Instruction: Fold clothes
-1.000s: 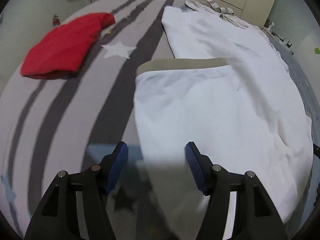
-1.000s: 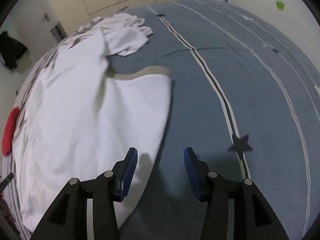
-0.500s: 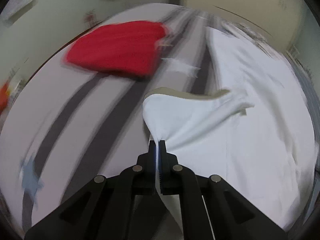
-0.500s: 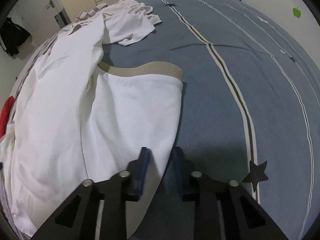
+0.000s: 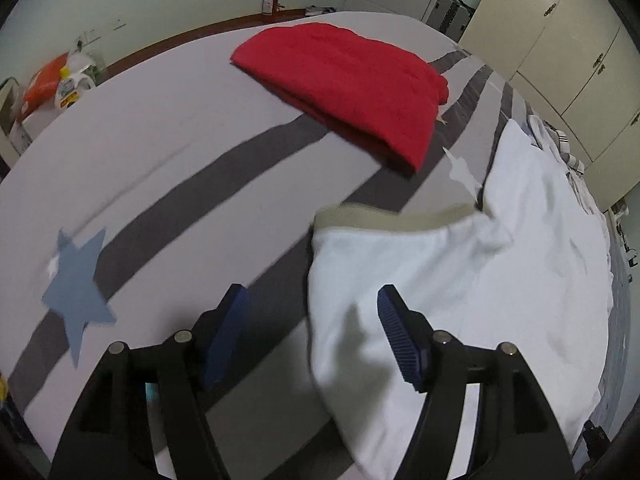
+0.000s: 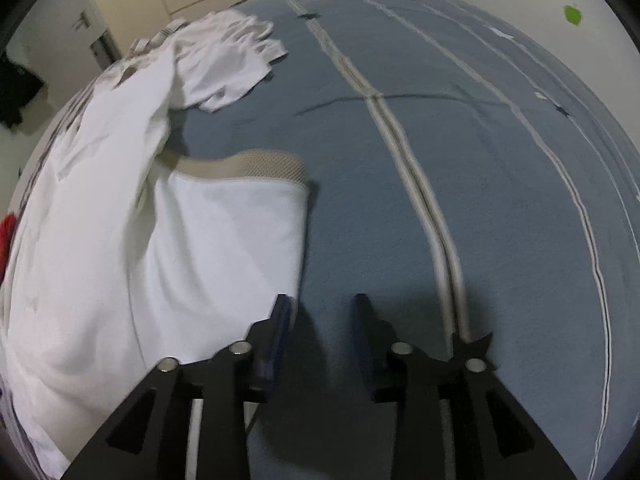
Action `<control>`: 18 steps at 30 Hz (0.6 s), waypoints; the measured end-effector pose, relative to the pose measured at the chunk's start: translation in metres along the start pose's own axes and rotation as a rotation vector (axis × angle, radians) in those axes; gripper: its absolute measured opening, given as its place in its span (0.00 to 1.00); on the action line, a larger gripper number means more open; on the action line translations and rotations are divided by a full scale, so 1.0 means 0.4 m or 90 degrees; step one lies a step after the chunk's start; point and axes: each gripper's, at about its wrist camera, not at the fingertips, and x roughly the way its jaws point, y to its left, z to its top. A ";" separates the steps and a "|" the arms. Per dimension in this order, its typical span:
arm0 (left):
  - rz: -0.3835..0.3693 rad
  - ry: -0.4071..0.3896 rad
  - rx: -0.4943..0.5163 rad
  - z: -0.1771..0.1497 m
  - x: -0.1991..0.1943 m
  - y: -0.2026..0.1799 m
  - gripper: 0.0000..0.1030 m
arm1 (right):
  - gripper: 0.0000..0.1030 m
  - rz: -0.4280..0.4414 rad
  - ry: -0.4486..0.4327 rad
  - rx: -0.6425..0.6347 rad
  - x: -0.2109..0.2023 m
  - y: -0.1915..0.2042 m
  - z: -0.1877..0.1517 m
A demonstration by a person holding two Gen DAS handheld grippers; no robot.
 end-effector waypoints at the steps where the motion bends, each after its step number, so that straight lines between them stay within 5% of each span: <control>1: 0.005 0.001 0.011 0.016 0.013 -0.011 0.63 | 0.42 0.001 -0.002 0.007 0.001 -0.007 0.006; 3: 0.016 0.008 0.043 0.041 0.044 -0.032 0.63 | 0.43 0.002 0.000 0.014 0.010 -0.015 0.021; 6: 0.040 0.084 0.091 0.052 0.150 -0.065 0.63 | 0.43 0.002 0.004 -0.004 0.037 -0.002 0.042; 8: 0.057 0.070 0.138 0.048 0.163 -0.083 0.63 | 0.45 -0.001 0.008 -0.016 0.059 0.012 0.056; 12: 0.037 0.054 0.218 0.042 0.141 -0.123 0.16 | 0.48 -0.009 0.003 -0.027 0.073 0.032 0.070; 13: 0.037 0.050 0.237 0.040 0.132 -0.130 0.08 | 0.43 -0.007 0.002 -0.031 0.072 0.036 0.073; 17: 0.042 0.011 0.256 0.066 0.068 -0.116 0.06 | 0.03 0.016 -0.004 -0.056 0.059 0.050 0.083; 18: 0.042 -0.002 0.237 0.077 0.048 -0.098 0.06 | 0.01 0.018 -0.009 -0.050 0.053 0.044 0.087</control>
